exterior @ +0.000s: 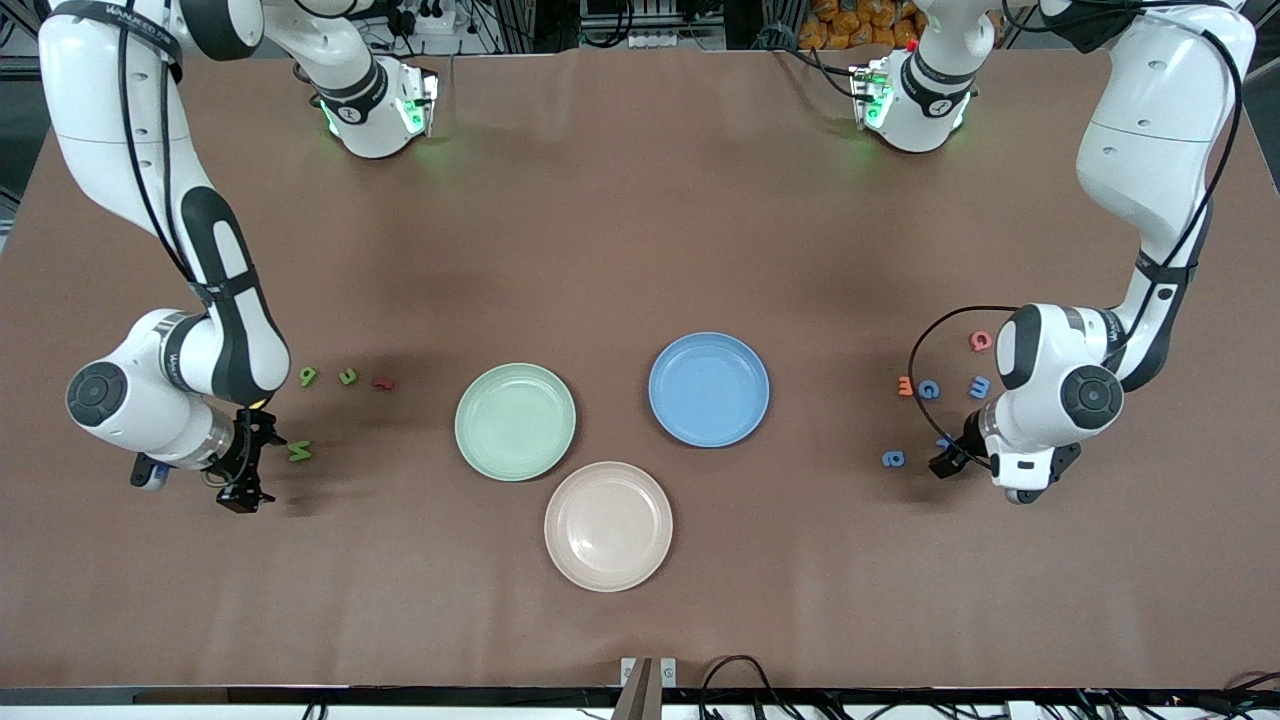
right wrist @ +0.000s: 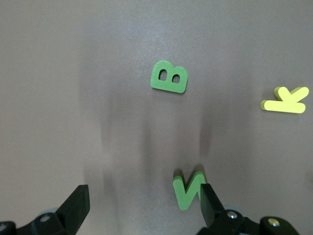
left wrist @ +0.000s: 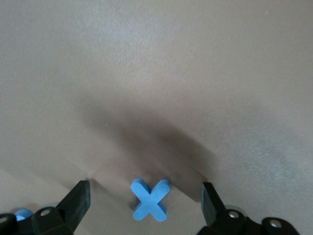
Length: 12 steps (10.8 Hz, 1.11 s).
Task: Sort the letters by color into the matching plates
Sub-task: 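Lower the left gripper onto the blue X while the right gripper reaches the green N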
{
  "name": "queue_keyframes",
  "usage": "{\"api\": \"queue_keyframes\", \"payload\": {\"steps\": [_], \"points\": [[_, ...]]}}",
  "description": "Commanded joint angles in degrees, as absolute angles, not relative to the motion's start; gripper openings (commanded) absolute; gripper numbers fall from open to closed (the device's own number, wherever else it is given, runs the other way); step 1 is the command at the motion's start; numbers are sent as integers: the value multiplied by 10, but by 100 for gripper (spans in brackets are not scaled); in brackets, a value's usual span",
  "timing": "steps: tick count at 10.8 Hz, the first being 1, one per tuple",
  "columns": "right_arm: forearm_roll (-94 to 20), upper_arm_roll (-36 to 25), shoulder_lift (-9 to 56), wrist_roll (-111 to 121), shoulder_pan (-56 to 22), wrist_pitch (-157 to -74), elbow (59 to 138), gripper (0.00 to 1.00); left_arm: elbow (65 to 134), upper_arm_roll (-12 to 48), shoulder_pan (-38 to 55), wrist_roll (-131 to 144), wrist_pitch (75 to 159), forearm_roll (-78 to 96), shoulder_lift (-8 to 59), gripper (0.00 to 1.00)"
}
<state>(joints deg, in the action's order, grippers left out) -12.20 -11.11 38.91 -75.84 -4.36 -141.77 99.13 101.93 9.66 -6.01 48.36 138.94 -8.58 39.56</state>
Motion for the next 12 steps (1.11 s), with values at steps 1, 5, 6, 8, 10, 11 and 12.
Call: {"api": "queue_keyframes", "payload": {"steps": [1,5,6,8,10,11,12], "points": [[-131,-115,383,-755,-51,-1469,1042,100,1038,100,-60,506,1400,-95,387,100],[-132,-114,380,-756,-57,-1472,1052,100,1042,102,-60,507,1400,-96,383,100],[-132,-114,380,-756,-59,-1477,1053,100,1043,102,-60,507,1400,-96,380,63],[-131,-114,381,-756,-60,-1485,1062,100,1049,102,-60,508,1400,-95,374,13],[-131,-114,380,-755,-64,-1503,1076,100,1056,102,-61,518,1400,-95,366,0],[-131,-113,380,-755,-64,-1503,1077,100,1057,102,-61,534,1400,-95,366,0],[-131,-113,380,-755,-68,-1503,1078,100,1056,102,-60,538,1400,-95,365,0]]}}
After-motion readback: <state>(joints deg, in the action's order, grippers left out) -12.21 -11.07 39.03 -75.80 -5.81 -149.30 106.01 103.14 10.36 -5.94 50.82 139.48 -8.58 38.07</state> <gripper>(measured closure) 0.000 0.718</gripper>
